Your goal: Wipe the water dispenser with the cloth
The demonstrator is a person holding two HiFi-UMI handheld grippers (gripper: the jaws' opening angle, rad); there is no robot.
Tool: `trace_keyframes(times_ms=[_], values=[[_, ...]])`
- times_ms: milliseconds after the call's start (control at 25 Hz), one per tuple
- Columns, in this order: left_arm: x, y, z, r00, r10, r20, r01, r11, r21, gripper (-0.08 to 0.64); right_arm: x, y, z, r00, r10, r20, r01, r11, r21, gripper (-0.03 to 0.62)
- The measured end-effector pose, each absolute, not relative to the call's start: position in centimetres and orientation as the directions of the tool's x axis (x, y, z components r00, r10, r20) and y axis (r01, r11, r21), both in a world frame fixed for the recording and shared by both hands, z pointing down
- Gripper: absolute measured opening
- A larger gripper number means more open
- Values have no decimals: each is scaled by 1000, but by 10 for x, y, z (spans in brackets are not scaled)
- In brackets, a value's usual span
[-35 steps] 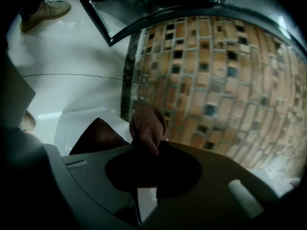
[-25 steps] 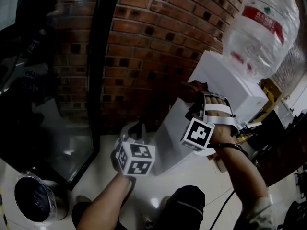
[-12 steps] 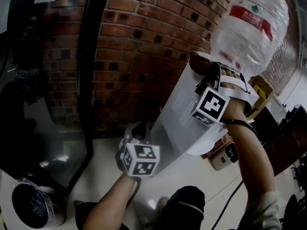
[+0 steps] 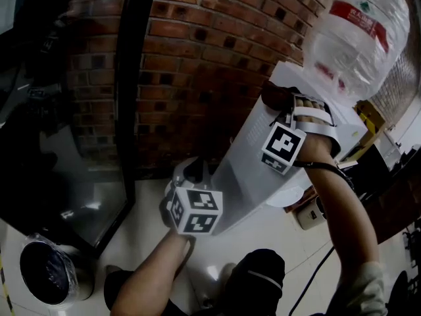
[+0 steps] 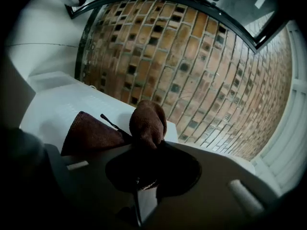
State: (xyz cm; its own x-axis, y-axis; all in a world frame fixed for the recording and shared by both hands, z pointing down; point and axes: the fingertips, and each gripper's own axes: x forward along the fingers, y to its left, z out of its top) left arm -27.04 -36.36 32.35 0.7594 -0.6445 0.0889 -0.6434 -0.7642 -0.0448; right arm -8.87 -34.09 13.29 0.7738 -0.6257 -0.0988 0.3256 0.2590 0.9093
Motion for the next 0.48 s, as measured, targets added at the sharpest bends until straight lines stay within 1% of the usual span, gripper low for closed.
trace_keyframes(times_ms=[480], values=[[-286,-369,332,741,-661,116,-658,-750,-63,0,-83,-343,269,786,-612,85,286,482,828,64]])
